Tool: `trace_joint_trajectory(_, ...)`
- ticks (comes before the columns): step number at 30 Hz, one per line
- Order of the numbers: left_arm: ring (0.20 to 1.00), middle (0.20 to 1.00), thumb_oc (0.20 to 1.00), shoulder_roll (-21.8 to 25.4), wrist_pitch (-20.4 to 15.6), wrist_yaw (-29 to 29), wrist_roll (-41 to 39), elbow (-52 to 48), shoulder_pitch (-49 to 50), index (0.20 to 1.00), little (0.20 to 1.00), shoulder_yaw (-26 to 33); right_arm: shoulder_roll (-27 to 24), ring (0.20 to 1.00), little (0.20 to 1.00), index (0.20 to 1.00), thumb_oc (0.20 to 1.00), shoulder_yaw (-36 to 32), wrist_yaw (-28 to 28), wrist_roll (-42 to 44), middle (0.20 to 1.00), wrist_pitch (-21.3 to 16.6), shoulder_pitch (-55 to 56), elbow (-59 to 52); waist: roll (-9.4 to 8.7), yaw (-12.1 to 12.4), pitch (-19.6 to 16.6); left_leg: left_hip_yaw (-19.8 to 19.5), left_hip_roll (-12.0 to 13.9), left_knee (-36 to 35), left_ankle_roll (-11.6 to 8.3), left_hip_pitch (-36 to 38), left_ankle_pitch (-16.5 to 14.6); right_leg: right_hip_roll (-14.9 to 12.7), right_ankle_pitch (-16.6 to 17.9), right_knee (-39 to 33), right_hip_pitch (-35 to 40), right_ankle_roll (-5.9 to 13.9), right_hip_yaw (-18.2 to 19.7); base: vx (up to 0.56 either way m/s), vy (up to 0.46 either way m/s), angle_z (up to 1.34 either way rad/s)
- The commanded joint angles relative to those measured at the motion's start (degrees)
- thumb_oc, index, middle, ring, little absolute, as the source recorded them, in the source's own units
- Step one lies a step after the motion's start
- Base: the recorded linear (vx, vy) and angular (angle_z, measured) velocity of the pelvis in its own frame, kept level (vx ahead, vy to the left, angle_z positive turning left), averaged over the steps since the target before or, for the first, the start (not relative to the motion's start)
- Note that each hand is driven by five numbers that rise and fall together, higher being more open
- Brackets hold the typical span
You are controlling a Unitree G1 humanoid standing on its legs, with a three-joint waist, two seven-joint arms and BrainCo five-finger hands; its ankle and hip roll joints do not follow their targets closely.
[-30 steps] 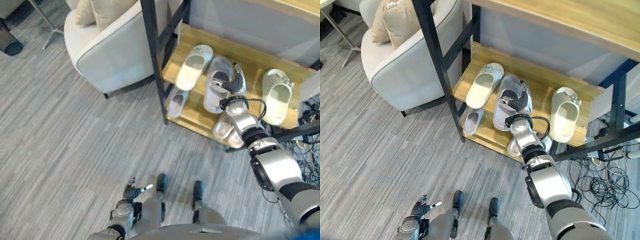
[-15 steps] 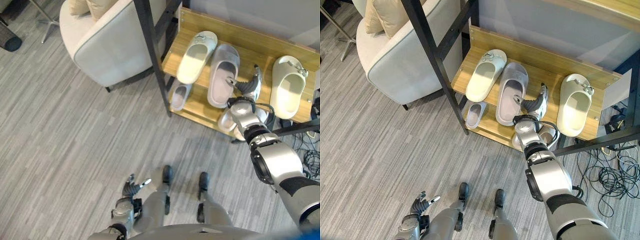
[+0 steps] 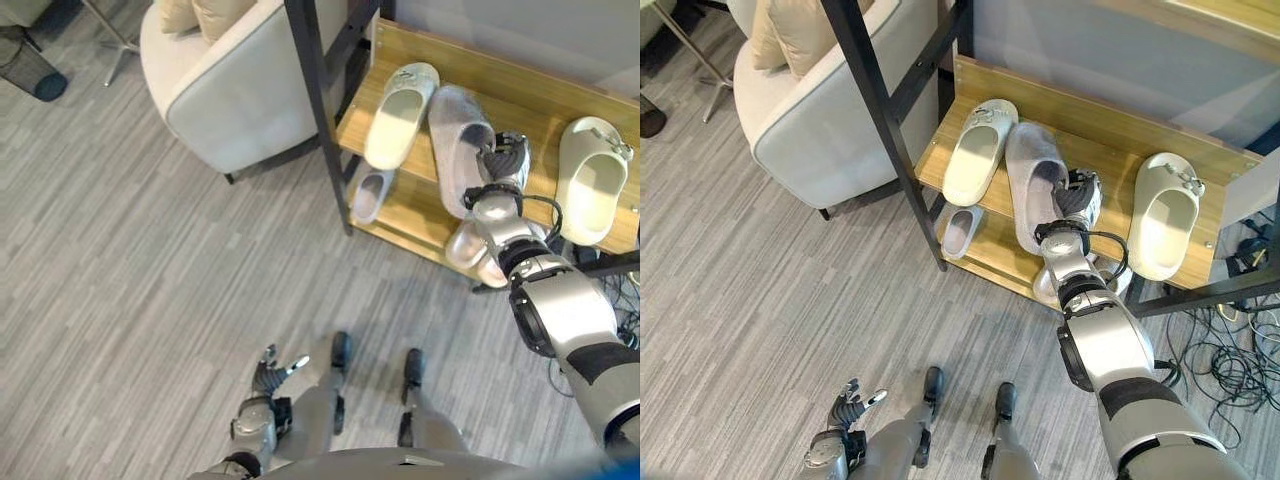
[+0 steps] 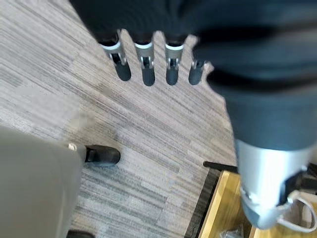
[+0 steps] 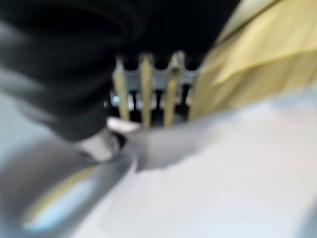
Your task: Arrange the slippers neatly on the shoe rack.
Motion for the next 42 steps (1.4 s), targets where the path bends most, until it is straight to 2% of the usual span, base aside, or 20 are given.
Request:
trace_joint_trajectory(1, 1.0, 1.0, 1.0, -0.61, -1.59, -0.6, -0.55, 3.73, 0.31, 1.0, 1.0, -2.11, -0.42, 0.2, 0.2, 0.2, 0.2, 1.05, -1.8, -1.47, 0.2, -2.67, -4.78, 2.25, -0.22, 0.63, -0.95, -1.78, -1.62, 1.02, -2.27, 2.96, -4.05, -2.75, -6.34, 2.52, 7.02, 4.57, 1.35, 0.0, 0.0, 0.0)
trace_joint_trajectory(4, 1.0, 1.0, 1.0, -0.63, -1.42, -0.29, -0.51, 5.14, -0.48, 1.0, 1.0, -1.93, 0.37, 0.2, 0.2, 0.2, 0.2, 0.88, -5.87, -3.36, 0.2, -3.4, -4.04, 1.73, -0.37, 0.29, -0.91, -1.6, -1.66, 1.26, -2.18, 2.97, -4.16, -2.61, -6.4, 2.52, 7.33, 4.56, 1.26, 0.01, -0.005, 0.03)
trace_joint_trajectory(6, 1.0, 1.0, 1.0, -0.05, -1.24, -1.18, -1.34, 5.18, -0.69, 1.0, 1.0, -1.36, 0.62, 0.2, 0.2, 0.2, 0.2, -0.88, -11.05, -5.19, 0.2, -4.46, -1.99, -0.61, -0.38, -0.3, -0.54, -1.34, -1.44, 1.36, -2.13, 3.16, -4.3, -2.4, -6.65, 2.88, 7.39, 4.5, 1.38, 0.0, 0.0, 0.0)
trace_joint_trajectory(7, 1.0, 1.0, 1.0, -0.04, -1.24, -1.19, -1.34, 5.18, -0.68, 1.0, 1.0, -1.37, 0.63, 0.2, 0.2, 0.2, 0.2, -0.89, -11.06, -5.21, 0.2, -4.45, -1.97, -0.63, -0.39, -0.3, -0.53, -1.33, -1.44, 1.36, -2.13, 3.18, -4.3, -2.4, -6.65, 2.88, 7.4, 4.5, 1.39, 0.0, 0.0, 0.0)
trace_joint_trajectory(8, 1.0, 1.0, 1.0, 0.07, -1.42, -1.79, -2.24, 4.54, -0.82, 1.0, 1.0, -0.99, 0.31, 0.2, 0.2, 0.2, 0.2, -3.03, -15.69, -6.89, 0.2, -4.11, 0.15, -1.63, -0.36, -0.88, -0.32, -0.88, -1.14, 1.49, -2.09, 3.41, -4.49, -2.26, -6.73, 3.24, 7.22, 4.43, 1.67, 0.0, 0.0, 0.0)
trace_joint_trajectory(9, 1.0, 1.0, 1.0, 0.08, -1.41, -1.8, -2.25, 4.54, -0.8, 1.0, 1.0, -1.0, 0.32, 0.2, 0.2, 0.2, 0.2, -3.04, -15.71, -6.91, 0.2, -4.1, 0.18, -1.65, -0.37, -0.86, -0.31, -0.86, -1.14, 1.49, -2.09, 3.43, -4.49, -2.27, -6.74, 3.25, 7.23, 4.43, 1.69, 0.0, 0.0, 0.0)
trace_joint_trajectory(12, 1.0, 1.0, 1.0, 0.32, -1.28, -2.1, -3.68, 2.16, -1.79, 1.0, 1.0, 0.26, -0.22, 0.2, 0.2, 0.2, 0.2, -6.09, -21.84, -10.17, 0.2, -2.07, 6.19, -7.17, -0.39, -2.13, 0.22, 0.34, -0.45, 2.0, -1.97, 4.14, -5.14, -2.1, -6.71, 4.22, 6.85, 4.44, 2.91, 0.0, 0.003, -0.01)
trace_joint_trajectory(14, 1.0, 1.0, 1.0, 0.34, -1.25, -1.94, -3.58, 1.18, -2.16, 1.0, 1.0, 0.34, -0.66, 0.2, 0.2, 0.2, 0.2, -6.97, -22.48, -10.89, 0.2, -1.52, 8.83, -9.2, -0.39, -2.42, 0.32, 0.64, -0.22, 2.2, -1.89, 4.41, -5.36, -2.04, -6.74, 4.48, 6.82, 4.49, 3.33, -0.01, -0.003, -0.05)
trace_joint_trajectory(15, 1.0, 1.0, 1.0, 0.38, -1.24, -1.75, -3.42, 0.27, -1.9, 1.0, 1.0, 0.37, -0.72, 0.2, 0.2, 0.2, 0.2, -7.73, -21.92, -10.98, 0.2, -1.15, 11.53, -12.48, -0.42, -2.53, 0.3, 0.94, -0.11, 2.28, -1.86, 4.67, -5.51, -2.02, -6.71, 4.57, 6.85, 4.5, 3.6, 0.01, -0.02, -0.14)
trace_joint_trajectory(16, 1.0, 1.0, 1.0, 0.6, -1.14, -1.5, -2.78, -3.12, -0.67, 1.0, 1.0, 0.89, -0.61, 0.2, 0.2, 0.2, 0.2, -10.35, -17.01, -10.24, 0.2, -0.28, 22.39, -26.2, -0.49, -3.4, 0.03, 1.77, 0.31, 2.53, -1.86, 5.64, -6.08, -1.92, -6.78, 4.96, 7.06, 4.4, 4.32, 0.01, -0.014, -0.24)
trace_joint_trajectory(17, 1.0, 1.0, 1.0, 0.62, -1.13, -1.5, -2.78, -3.15, -0.6, 1.0, 1.0, 0.85, -0.61, 0.2, 0.2, 0.2, 0.2, -10.38, -16.98, -10.23, 0.2, -0.21, 22.51, -26.32, -0.51, -3.37, 0.0, 1.77, 0.3, 2.53, -1.86, 5.67, -6.09, -1.92, -6.79, 4.96, 7.09, 4.4, 4.33, 0.02, -0.019, -0.2)
trace_joint_trajectory(19, 1.0, 1.0, 1.0, 0.78, -0.63, -1.26, -2.58, -5.58, 0.44, 1.0, 1.0, 1.49, 1.9, 0.2, 0.2, 0.2, 0.2, -10.77, -9.04, -9.0, 0.2, 2.31, 33.68, -39.62, -0.62, -4.11, -0.01, 2.3, 0.62, 2.81, -1.92, 6.49, -6.39, -1.74, -7.08, 5.43, 7.5, 4.22, 4.71, 0.01, -0.03, -0.21)
trace_joint_trajectory(21, 1.0, 1.0, 1.0, 0.63, -0.25, -1.56, -3.29, -5.26, -0.48, 1.0, 1.0, 1.96, 2.17, 0.2, 0.2, 0.2, 0.2, -9.97, -8.97, -11.29, 0.2, 2.62, 37.63, -43.35, -0.54, -4.39, 0.03, 2.41, 0.77, 2.87, -1.91, 6.9, -6.52, -1.64, -7.38, 5.62, 7.69, 4.05, 4.74, 0.0, -0.015, -0.29)
trace_joint_trajectory(24, 1.0, 1.0, 1.0, -0.07, 1.72, -5.23, -4.57, -7.96, -0.52, 1.0, 1.0, 1.91, 2.92, 0.2, 0.2, 0.2, 0.2, -10.06, -8.76, -13.87, 0.2, 1.79, 44.02, -49.29, -0.49, -4.62, 0.05, 2.53, 0.87, 3.39, -1.78, 7.37, -7.06, -1.51, -7.83, 5.94, 8.14, 3.83, 4.72, 0.0, -0.001, -0.06)
trace_joint_trajectory(26, 1.0, 1.0, 1.0, 1.36, 3.74, -6.39, -3.46, -10.41, 1.61, 1.0, 1.0, 1.94, 4.89, 0.2, 0.2, 0.2, 0.2, -9.2, -5.48, -13.64, 0.2, -2.83, 55.43, -57.8, -1.07, -4.82, -0.33, 2.86, 1.46, 5.27, -1.8, 8.92, -8.75, -0.87, -8.35, 6.7, 9.54, 3.28, 5.29, 0.01, -0.02, 0.0)
trace_joint_trajectory(28, 1.0, 1.0, 1.0, 1.74, 3.77, -5.79, -3.74, -10.63, 2.13, 1.0, 1.0, 3.05, 5.62, 0.2, 0.2, 0.2, 0.2, -8.49, -2.96, -12.06, 0.2, -3.8, 57.51, -59.22, -1.44, -4.8, -0.61, 3.0, 1.63, 5.53, -1.83, 9.68, -9.23, -0.75, -8.37, 6.64, 10.3, 3.18, 5.45, 0.02, -0.034, -0.05)
trace_joint_trajectory(31, 1.0, 1.0, 1.0, 3.28, 2.6, -2.14, -4.8, -8.64, 2.86, 1.0, 1.0, 7.43, 5.29, 0.2, 0.2, 0.2, 0.2, -5.66, 5.08, -9.1, 0.2, -6.24, 62.66, -61.78, -2.97, -4.74, -1.85, 2.8, 2.09, 6.38, -2.16, 11.54, -10.3, -0.31, -8.85, 6.57, 12.36, 2.61, 5.49, 0.02, -0.058, -0.07)
trace_joint_trajectory(35, 1.0, 1.0, 1.0, 3.58, -0.66, 3.01, -6.61, -8.31, 1.33, 1.0, 1.0, 12.03, 5.74, 0.2, 0.2, 0.2, 0.2, -4.44, 4.8, -10.26, 0.2, -6.99, 64.89, -61.77, -4.15, -4.49, -1.7, 2.64, 2.65, 7.93, -2.19, 10.88, -10.92, 0.07, -9.33, 7.38, 12.14, 2.38, 5.54, -0.05, -0.047, -0.03)
trace_joint_trajectory(39, 1.0, 1.0, 1.0, 3.7, -3.86, 7.65, -8.49, -10.1, -2.58, 1.0, 1.0, 15.63, 8.18, 0.2, 0.2, 0.2, 0.2, -4.72, 4.13, -8.99, 0.2, -7.65, 67.4, -60.57, -5.05, -4.56, 0.38, 1.29, 3.29, 14.66, -2.03, 5.74, -12.53, 1.41, -12.99, 15.37, 7.6, 1.65, 4.8, -0.15, -0.05, 0.04)
trace_joint_trajectory(42, 1.0, 1.0, 1.0, 2.84, -5.08, 11.14, -13.73, -13.97, -7.13, 1.0, 1.0, 20.81, 9.05, 0.2, 0.2, 0.2, 0.2, -3.92, 2.63, -8.73, 0.2, -9.16, 67.66, -58.19, -5.5, -4.84, 1.95, 0.37, 3.62, 26.54, -1.98, -4.66, -15.7, 2.34, -17.55, 27.56, -1.76, 0.22, 3.25, -0.27, -0.047, 0.13)
